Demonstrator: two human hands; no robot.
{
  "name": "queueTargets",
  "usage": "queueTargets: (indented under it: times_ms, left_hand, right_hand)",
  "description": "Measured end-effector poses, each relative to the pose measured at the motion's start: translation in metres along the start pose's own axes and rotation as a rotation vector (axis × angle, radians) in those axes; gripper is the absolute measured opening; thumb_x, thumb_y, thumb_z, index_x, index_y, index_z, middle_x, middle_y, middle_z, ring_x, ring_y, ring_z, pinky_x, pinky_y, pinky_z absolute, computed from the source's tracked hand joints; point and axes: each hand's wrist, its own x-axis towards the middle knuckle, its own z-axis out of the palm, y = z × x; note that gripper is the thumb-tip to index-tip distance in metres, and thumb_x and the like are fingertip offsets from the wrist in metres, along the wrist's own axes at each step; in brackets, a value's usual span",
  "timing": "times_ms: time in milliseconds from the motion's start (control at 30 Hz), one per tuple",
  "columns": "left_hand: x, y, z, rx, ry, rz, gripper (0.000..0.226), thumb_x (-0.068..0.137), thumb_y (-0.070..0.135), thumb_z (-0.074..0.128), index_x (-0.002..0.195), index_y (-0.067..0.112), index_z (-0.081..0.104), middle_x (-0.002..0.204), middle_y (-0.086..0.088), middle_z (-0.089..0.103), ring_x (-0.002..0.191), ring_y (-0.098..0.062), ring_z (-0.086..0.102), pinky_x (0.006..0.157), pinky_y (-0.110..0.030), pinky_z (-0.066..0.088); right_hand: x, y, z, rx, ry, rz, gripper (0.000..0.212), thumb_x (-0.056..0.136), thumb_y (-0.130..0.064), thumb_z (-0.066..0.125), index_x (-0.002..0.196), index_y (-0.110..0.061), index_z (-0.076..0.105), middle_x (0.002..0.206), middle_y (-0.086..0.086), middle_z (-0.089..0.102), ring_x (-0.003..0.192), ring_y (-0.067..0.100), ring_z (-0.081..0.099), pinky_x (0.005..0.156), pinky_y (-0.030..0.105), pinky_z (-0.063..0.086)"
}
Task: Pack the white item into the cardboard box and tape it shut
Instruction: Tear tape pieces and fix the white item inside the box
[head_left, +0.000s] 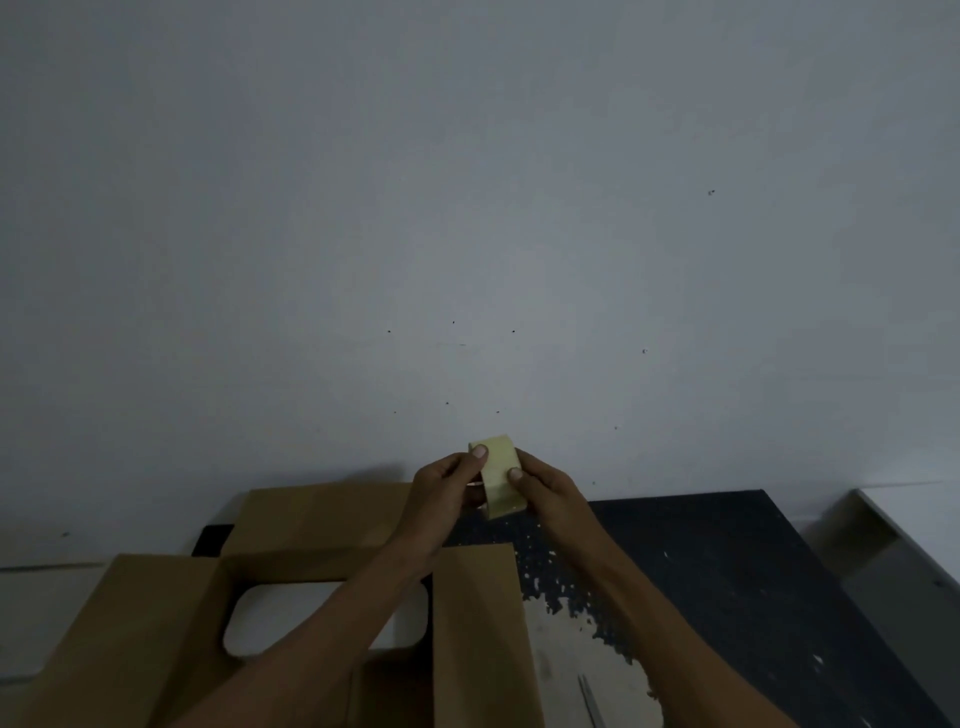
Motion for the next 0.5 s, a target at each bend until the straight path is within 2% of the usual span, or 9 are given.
queueTargets:
  times_ms: [100, 167, 233, 333, 433, 500]
  left_hand:
    - [-0.001, -0.001, 0.003, 0.022, -0.004, 0.03, 0.031, 0.095, 0.041, 0.058, 0.107, 0.015, 0.072, 0.101, -0.006, 0.075, 0.092, -0.024, 0.073, 0.087, -0.048, 0.058]
    - [-0.002, 0.0, 0.004, 0.041, -0.004, 0.056, 0.031, 0.095, 0.04, 0.059, 0.105, 0.014, 0.072, 0.1, -0.006, 0.075, 0.092, -0.025, 0.073, 0.087, -0.048, 0.058]
    - [-0.002, 0.0, 0.006, 0.045, -0.01, 0.075, 0.029, 0.095, 0.039, 0.059, 0.105, 0.015, 0.072, 0.1, -0.006, 0.075, 0.092, -0.025, 0.073, 0.086, -0.048, 0.058]
    - [-0.003, 0.001, 0.008, 0.046, -0.007, 0.097, 0.025, 0.095, 0.038, 0.06, 0.105, 0.019, 0.072, 0.1, -0.003, 0.075, 0.092, -0.022, 0.072, 0.084, -0.045, 0.059]
    - [-0.004, 0.002, 0.009, 0.046, -0.004, 0.109, 0.024, 0.095, 0.037, 0.06, 0.105, 0.019, 0.072, 0.099, -0.002, 0.075, 0.092, -0.021, 0.072, 0.084, -0.043, 0.059]
    - [-0.004, 0.001, 0.009, 0.048, 0.012, 0.11, 0.021, 0.095, 0.037, 0.06, 0.103, 0.021, 0.072, 0.098, -0.001, 0.075, 0.091, -0.02, 0.072, 0.084, -0.043, 0.06]
  right_hand:
    - [0.003, -0.003, 0.001, 0.091, 0.064, 0.086, 0.038, 0.09, -0.03, 0.045, 0.123, -0.03, 0.064, 0.121, -0.001, 0.066, 0.115, 0.02, 0.059, 0.104, 0.046, 0.045]
    - [0.002, -0.009, 0.003, 0.121, 0.088, 0.097, 0.031, 0.095, -0.023, 0.041, 0.106, -0.033, 0.067, 0.112, 0.0, 0.068, 0.109, 0.021, 0.06, 0.099, 0.043, 0.049]
    - [0.0, -0.015, 0.004, 0.167, 0.125, 0.098, 0.034, 0.098, -0.013, 0.037, 0.094, -0.027, 0.068, 0.101, 0.001, 0.066, 0.097, 0.019, 0.058, 0.088, 0.037, 0.048]
    - [0.0, -0.015, 0.006, 0.225, 0.15, 0.085, 0.029, 0.097, -0.012, 0.036, 0.101, -0.004, 0.063, 0.097, 0.009, 0.06, 0.09, 0.019, 0.054, 0.078, 0.039, 0.051]
    - [0.002, -0.013, 0.008, 0.282, 0.136, 0.084, 0.029, 0.098, -0.014, 0.036, 0.105, -0.003, 0.062, 0.107, 0.019, 0.059, 0.097, 0.023, 0.055, 0.078, 0.044, 0.057]
    - [0.003, -0.012, 0.008, 0.318, 0.13, 0.082, 0.031, 0.098, -0.014, 0.035, 0.106, -0.006, 0.064, 0.112, 0.02, 0.058, 0.099, 0.025, 0.056, 0.071, 0.037, 0.059]
